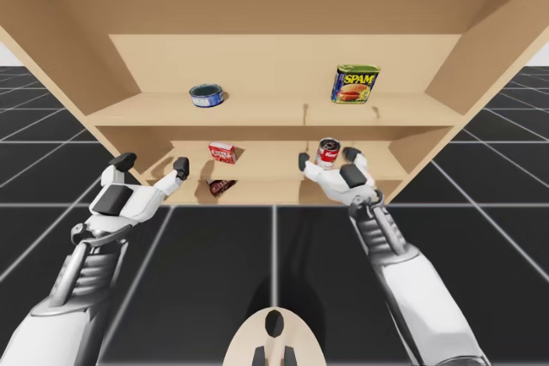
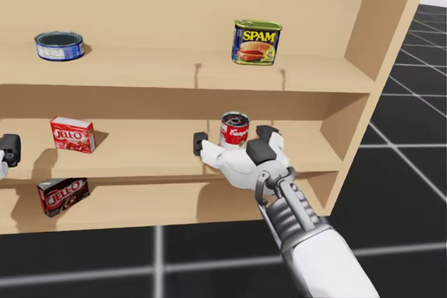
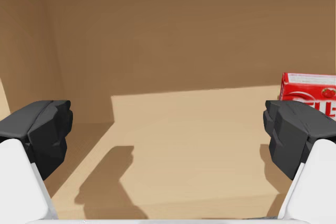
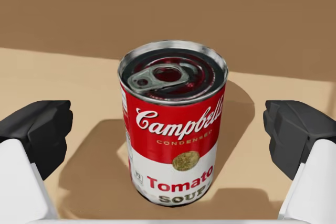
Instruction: Find the tomato soup can on the shelf and bring it to me.
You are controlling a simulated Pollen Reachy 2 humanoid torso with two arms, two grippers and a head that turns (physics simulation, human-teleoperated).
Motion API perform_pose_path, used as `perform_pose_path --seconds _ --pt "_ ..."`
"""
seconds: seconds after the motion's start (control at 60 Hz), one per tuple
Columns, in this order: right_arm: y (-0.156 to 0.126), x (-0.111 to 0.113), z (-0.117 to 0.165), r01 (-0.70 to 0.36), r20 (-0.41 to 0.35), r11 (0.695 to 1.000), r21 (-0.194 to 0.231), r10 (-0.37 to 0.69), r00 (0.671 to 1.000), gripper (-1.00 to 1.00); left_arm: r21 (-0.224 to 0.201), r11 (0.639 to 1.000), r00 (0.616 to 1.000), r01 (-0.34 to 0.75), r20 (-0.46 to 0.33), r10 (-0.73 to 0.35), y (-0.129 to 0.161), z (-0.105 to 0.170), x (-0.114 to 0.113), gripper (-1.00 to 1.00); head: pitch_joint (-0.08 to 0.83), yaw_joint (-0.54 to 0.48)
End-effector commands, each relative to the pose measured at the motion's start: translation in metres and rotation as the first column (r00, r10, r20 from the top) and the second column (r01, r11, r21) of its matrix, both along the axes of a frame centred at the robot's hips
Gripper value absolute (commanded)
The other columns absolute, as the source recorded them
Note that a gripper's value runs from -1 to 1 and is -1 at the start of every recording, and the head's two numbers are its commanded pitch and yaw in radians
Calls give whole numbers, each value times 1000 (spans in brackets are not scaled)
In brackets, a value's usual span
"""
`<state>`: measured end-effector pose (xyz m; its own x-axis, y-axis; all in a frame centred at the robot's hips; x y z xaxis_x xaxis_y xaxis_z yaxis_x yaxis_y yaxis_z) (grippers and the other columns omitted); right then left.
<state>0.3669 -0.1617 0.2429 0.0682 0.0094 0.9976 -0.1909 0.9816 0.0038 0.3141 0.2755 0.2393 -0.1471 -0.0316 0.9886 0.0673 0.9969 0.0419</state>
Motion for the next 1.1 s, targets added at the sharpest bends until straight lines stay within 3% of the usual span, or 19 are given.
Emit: perform_pose_path --seconds 0.017,0.133,0.2,0.217,0.233,0.25,0.483,0.667,0.817,0.967,1.1 --pt "15 21 -15 4 -22 999 41 -3 1000 -1000 -1 1000 1000 0 -1 0 0 0 0 -1000 415 -196" --pt "14 31 -21 6 -32 999 42 -5 999 -1000 -1 1000 1000 0 -1 0 0 -1 0 -1000 416 -197" --pt "13 33 -25 4 1 1000 24 -4 1000 -953 -1 1000 1000 0 -1 0 0 -1 0 -1000 415 -197" --pt "14 33 -27 26 39 999 25 -27 999 -114 -1 1000 1000 0 -1 0 0 -1 0 -1000 414 -198" --pt "14 33 -27 20 44 999 33 -21 999 517 -1 1000 1000 0 -1 0 0 -1 0 -1000 414 -198" --pt "14 33 -27 16 45 999 33 -17 999 996 -1 1000 1000 0 -1 0 0 -1 0 -1000 414 -198" --pt "13 27 -19 -4 40 999 51 2 999 1000 -1 1000 1000 -2 0 2 0 0 1 -1000 413 -197" --pt "14 12 6 -5 160 998 58 -4 987 1000 -2 1000 1000 -4 0 4 1 0 1 -1000 412 -197" --pt "14 -26 28 -9 253 1000 12 6 968 1000 -2 1000 1000 -4 0 4 1 0 1 -1000 411 -196" --pt "3 -76 24 -8 260 998 -57 22 965 1000 -4 1000 1000 -2 0 2 1 0 1 -1000 413 -195" --pt "-16 -120 16 3 266 996 -88 20 964 1000 -3 1000 1000 -1 -1 1 0 0 1 -1000 417 -195"
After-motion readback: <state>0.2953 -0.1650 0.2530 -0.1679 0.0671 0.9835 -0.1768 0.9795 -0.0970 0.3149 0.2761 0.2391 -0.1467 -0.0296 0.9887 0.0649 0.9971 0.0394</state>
